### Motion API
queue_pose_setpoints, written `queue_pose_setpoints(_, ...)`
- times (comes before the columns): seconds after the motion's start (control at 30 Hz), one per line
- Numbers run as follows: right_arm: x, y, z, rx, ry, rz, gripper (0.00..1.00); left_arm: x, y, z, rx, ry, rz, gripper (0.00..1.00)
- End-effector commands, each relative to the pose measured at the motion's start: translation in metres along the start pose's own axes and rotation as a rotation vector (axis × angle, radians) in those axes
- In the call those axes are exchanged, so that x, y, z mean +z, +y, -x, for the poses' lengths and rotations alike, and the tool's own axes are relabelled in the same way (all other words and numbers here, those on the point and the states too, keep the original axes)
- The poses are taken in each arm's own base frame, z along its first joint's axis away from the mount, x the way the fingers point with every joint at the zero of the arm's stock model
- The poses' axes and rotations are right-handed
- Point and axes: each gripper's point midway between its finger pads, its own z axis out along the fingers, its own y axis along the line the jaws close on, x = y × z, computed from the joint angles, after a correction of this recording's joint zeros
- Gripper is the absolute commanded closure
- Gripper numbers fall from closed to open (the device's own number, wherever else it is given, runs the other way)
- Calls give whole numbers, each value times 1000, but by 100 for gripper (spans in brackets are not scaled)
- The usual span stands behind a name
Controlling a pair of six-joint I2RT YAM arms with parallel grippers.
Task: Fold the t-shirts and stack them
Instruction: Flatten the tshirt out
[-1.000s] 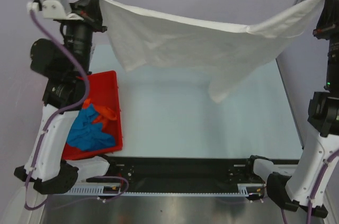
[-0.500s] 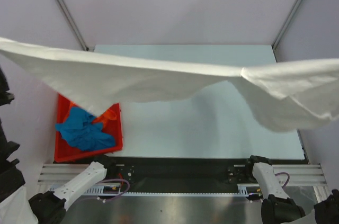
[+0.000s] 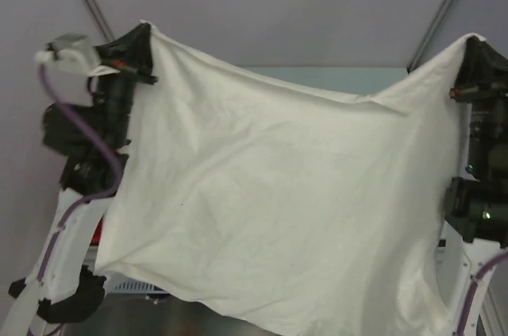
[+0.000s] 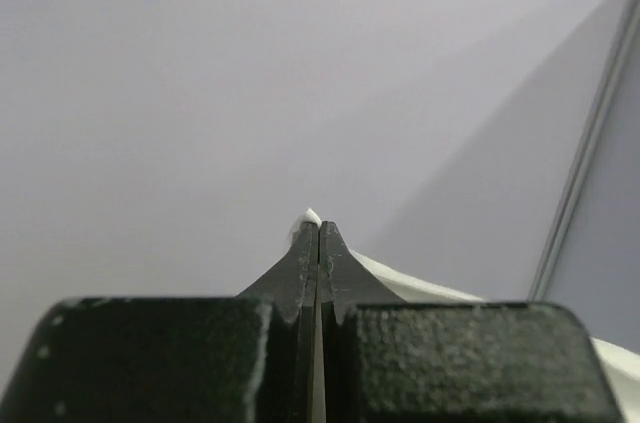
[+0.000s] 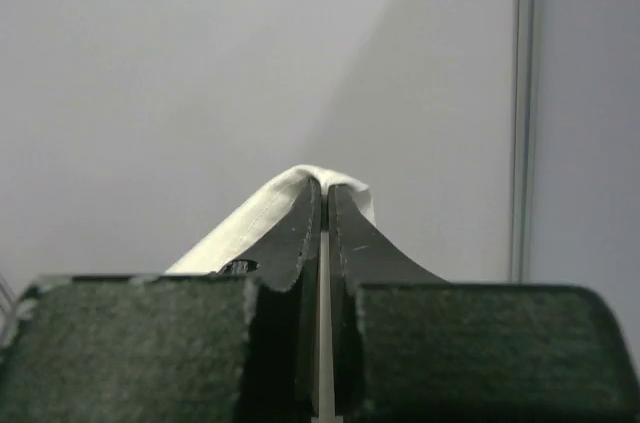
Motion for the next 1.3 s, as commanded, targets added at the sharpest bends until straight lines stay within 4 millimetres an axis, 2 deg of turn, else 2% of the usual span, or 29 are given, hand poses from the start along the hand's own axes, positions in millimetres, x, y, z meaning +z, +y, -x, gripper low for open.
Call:
queue_pose_setpoints(0.0, 26, -35, -95, -16, 124, -69, 100, 27, 9, -118, 52, 175, 49, 100)
queue_pose_setpoints(0.03, 28, -42, -121, -10, 161, -79, 100, 32, 11, -135, 60, 180, 56, 100)
queue_pose_setpoints(0.07, 26, -52, -164, 3, 240, -99, 100, 35, 15, -183, 81, 259, 65, 100)
queue_pose_setpoints(0.1, 31, -61, -196, 9, 287, -109, 100, 37, 21, -207, 89, 291, 77, 100)
queue_pose_setpoints(0.13, 34, -65, -211, 10, 291, -108, 100, 41, 24, -224, 87, 296, 82, 100)
queue_pose_setpoints(0.17, 36, -72, -234, 16, 322, -120, 100, 39, 31, -274, 100, 377, 92, 100)
queue_pose_setpoints(0.2, 36, -83, -270, 29, 377, -133, 100, 39, 38, -297, 101, 403, 106, 100)
queue_pose_setpoints(0.23, 37, -88, -289, 35, 407, -141, 100, 43, 42, -314, 97, 398, 114, 100)
queue_pose_setpoints(0.27, 37, -95, -307, 36, 426, -159, 100, 38, 58, -369, 90, 485, 145, 100)
queue_pose_setpoints(0.3, 36, -108, -345, 41, 472, -176, 100, 39, 58, -391, 70, 517, 122, 99)
queue_pose_setpoints(0.33, 36, -115, -365, 39, 502, -182, 100, 38, 65, -421, 59, 566, 135, 100)
queue_pose_setpoints(0.37, 36, -120, -383, 41, 527, -185, 100, 40, 70, -464, 26, 621, 151, 100)
queue_pose_setpoints(0.4, 43, -129, -395, 43, 537, -191, 100, 39, 81, -488, 15, 657, 164, 100)
queue_pose_setpoints(0.43, 40, -141, -435, 51, 612, -209, 100, 53, 79, -497, -5, 654, 141, 100)
queue_pose_setpoints(0.47, 40, -144, -457, 62, 647, -198, 100, 56, 86, -514, -23, 672, 155, 100)
queue_pose_setpoints(0.5, 43, -148, -472, 69, 669, -191, 100, 43, 95, -557, -28, 743, 175, 100)
queue_pose_setpoints(0.53, 49, -155, -499, 78, 716, -187, 100, 56, 96, -559, -41, 724, 171, 100)
queue_pose_setpoints(0.57, 56, -153, -509, 91, 734, -162, 100, 56, 103, -571, -55, 733, 186, 100)
queue_pose_setpoints(0.6, 57, -155, -520, 94, 768, -158, 100, 48, 110, -592, -61, 772, 202, 100)
queue_pose_setpoints(0.63, 65, -159, -536, 95, 782, -152, 100, 59, 112, -592, -68, 753, 204, 100)
queue_pose_setpoints(0.77, 74, -167, -563, 98, 827, -146, 100, 64, 125, -609, -80, 764, 220, 100)
queue_pose_setpoints(0.83, 72, -170, -574, 103, 865, -155, 100, 64, 133, -619, -80, 783, 234, 100)
queue_pose_setpoints(0.97, 70, -170, -578, 125, 887, -164, 100, 69, 144, -631, -110, 797, 243, 100)
queue_pose_setpoints(1.07, 63, -165, -569, 146, 927, -193, 100, 70, 142, -632, -126, 828, 219, 100)
queue_pose_setpoints(1.17, 44, -155, -558, 226, 1002, -244, 100, 59, 143, -636, -137, 894, 213, 100)
queue_pose_setpoints(1.2, 29, -151, -559, 250, 1063, -271, 100, 56, 144, -634, -140, 910, 221, 100)
queue_pose_setpoints(1.23, 27, -144, -547, 276, 1072, -287, 100, 46, 144, -636, -147, 954, 226, 100)
queue_pose_setpoints(1.27, 12, -141, -546, 291, 1129, -321, 100, 35, 143, -640, -153, 991, 224, 100)
